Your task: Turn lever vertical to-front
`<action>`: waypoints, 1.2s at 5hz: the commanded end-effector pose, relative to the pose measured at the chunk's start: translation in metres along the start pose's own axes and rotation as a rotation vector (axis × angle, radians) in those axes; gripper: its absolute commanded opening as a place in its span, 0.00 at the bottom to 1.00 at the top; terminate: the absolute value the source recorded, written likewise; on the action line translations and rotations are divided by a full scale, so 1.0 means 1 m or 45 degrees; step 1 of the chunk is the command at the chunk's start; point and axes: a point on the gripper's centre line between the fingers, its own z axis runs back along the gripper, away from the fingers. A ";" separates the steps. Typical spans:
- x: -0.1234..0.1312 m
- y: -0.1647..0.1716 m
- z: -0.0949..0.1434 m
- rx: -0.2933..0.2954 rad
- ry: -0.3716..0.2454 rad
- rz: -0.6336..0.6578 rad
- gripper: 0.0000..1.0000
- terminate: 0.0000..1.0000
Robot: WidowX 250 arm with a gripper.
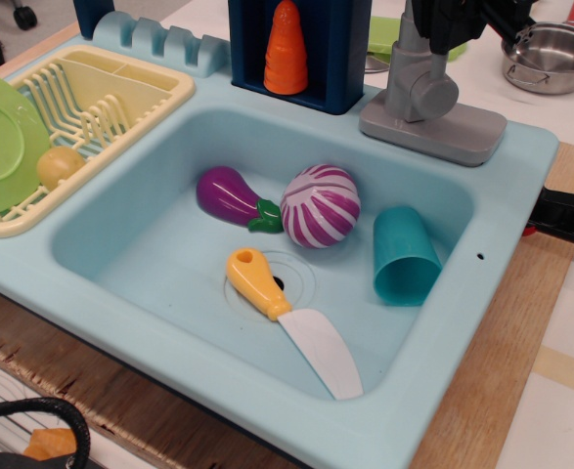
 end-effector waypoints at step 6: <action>-0.072 -0.028 -0.036 -0.280 0.248 0.184 0.00 0.00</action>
